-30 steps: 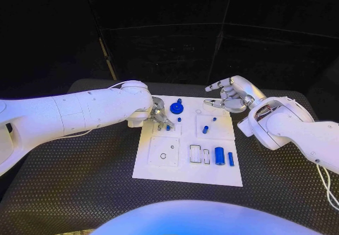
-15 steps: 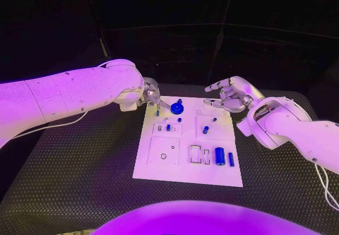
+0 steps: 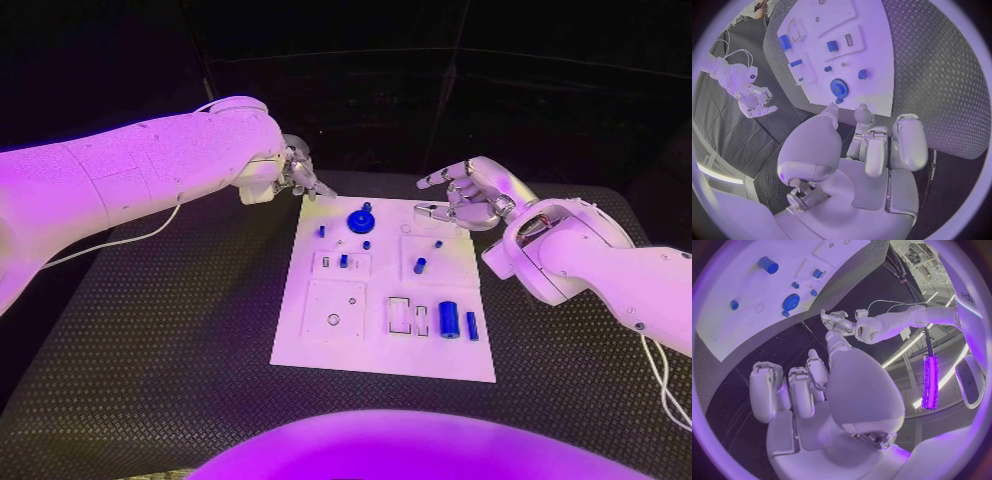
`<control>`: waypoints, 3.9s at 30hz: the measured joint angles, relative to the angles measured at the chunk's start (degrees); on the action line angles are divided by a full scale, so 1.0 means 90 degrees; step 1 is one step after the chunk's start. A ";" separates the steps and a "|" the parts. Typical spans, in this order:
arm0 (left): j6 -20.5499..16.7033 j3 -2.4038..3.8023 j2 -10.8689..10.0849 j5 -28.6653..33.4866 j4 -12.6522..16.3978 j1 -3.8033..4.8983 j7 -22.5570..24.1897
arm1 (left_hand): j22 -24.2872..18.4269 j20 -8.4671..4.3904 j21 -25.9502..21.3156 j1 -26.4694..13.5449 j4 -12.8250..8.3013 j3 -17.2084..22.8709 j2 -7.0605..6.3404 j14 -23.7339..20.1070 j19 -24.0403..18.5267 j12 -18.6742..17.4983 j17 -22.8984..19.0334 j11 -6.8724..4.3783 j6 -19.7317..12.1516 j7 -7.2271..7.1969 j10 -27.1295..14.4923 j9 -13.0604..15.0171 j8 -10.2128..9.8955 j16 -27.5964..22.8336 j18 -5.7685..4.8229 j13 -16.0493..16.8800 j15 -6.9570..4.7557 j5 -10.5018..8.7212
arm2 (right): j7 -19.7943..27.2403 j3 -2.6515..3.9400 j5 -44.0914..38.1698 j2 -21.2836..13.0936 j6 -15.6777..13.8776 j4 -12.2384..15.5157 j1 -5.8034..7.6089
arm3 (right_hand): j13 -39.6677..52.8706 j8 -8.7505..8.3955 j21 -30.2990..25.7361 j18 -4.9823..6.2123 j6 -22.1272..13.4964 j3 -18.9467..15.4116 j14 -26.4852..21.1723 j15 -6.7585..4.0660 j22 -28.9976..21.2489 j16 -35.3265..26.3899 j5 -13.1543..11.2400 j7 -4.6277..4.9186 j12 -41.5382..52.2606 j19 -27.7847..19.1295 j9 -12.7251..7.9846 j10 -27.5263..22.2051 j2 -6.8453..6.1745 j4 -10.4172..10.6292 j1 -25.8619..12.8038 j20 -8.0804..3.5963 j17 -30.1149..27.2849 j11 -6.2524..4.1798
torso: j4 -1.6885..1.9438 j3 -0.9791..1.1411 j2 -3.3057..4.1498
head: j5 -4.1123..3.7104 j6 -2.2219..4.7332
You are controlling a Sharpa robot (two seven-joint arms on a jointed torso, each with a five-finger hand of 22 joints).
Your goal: Assemble the parts on the task board
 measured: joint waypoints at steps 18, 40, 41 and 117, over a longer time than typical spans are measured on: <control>0.0558 -0.0006 0.0609 -0.0296 -0.0954 -0.0356 0.0010 | 0.0000 0.0004 0.0000 0.0025 0.0068 -0.0115 0.0025 0.0000 0.0005 0.0000 0.0000 0.0000 0.0099 -0.0035 0.0000 -0.0088 -0.0024 0.0000 0.0000 -0.0017 -0.0001 0.0000 | 0.0009 0.0000 0.0007 0.0017 0.0026 0.0005 0.0000 | -0.0019 0.0000 0.0000 0.0000 -0.0018 0.0000 0.0000 0.0000 0.0000 0.0000 0.0000 -0.0018 0.0000 -0.0024 0.0000 0.0000 0.0000 0.0000 0.0000 -0.0024 -0.0001 0.0000 | -0.0003 -0.0002 0.0000 | 0.0015 -0.0052; 0.0960 -0.0005 0.0793 -0.0402 -0.1143 -0.0544 0.0006 | 0.0023 0.0004 0.0000 0.0255 0.0031 -0.0187 0.0256 0.0000 0.0006 0.0030 0.0000 -0.0025 0.0238 -0.0077 0.0024 -0.0173 -0.0024 0.0000 0.0000 -0.0012 -0.0001 0.0000 | 0.0013 0.0001 0.0009 0.0040 0.0065 -0.0009 0.0000 | -0.0018 0.0000 0.0000 0.0000 -0.0022 0.0000 0.0000 0.0000 0.0000 0.0000 0.0000 -0.0022 0.0000 -0.0023 0.0000 0.0000 0.0000 0.0000 0.0000 -0.0023 -0.0003 0.0000 | 0.0009 -0.0001 -0.0007 | 0.0009 -0.0047; 0.0975 -0.0005 0.0793 -0.0403 -0.1140 -0.0545 0.0006 | 0.0023 0.0004 0.0000 0.0255 0.0015 -0.0203 0.0256 -0.0001 0.0006 0.0030 0.0000 -0.0025 0.0238 -0.0077 0.0024 -0.0174 -0.0024 0.0000 0.0000 -0.0012 -0.0001 0.0000 | 0.0013 0.0001 0.0009 0.0044 0.0066 -0.0015 0.0000 | -0.0018 0.0000 0.0000 0.0000 -0.0022 0.0000 0.0000 0.0000 0.0000 0.0000 0.0000 -0.0021 0.0000 -0.0023 0.0000 0.0000 0.0000 0.0000 0.0000 -0.0023 -0.0003 0.0000 | 0.0010 -0.0001 -0.0007 | 0.0009 -0.0048; 0.0988 -0.0006 0.0896 -0.0023 -0.1203 -0.0580 0.0014 | 0.0104 0.0003 0.0000 0.1029 -0.0548 0.0008 0.0645 0.0000 0.0006 0.0079 0.0000 -0.0070 0.0325 -0.0079 0.0069 -0.0342 0.0100 0.0000 0.0000 -0.0052 -0.0001 0.0000 | 0.0031 0.0001 0.0046 0.0108 0.0104 -0.0120 0.0000 | -0.0016 0.0000 -0.0024 0.0000 -0.0045 0.0000 0.0000 0.0000 0.0000 -0.0022 0.0023 0.0002 0.0000 -0.0023 0.0000 0.0000 0.0025 0.0000 -0.0026 -0.0023 0.0000 0.0000 | 0.0007 -0.0002 -0.0007 | 0.0003 -0.0098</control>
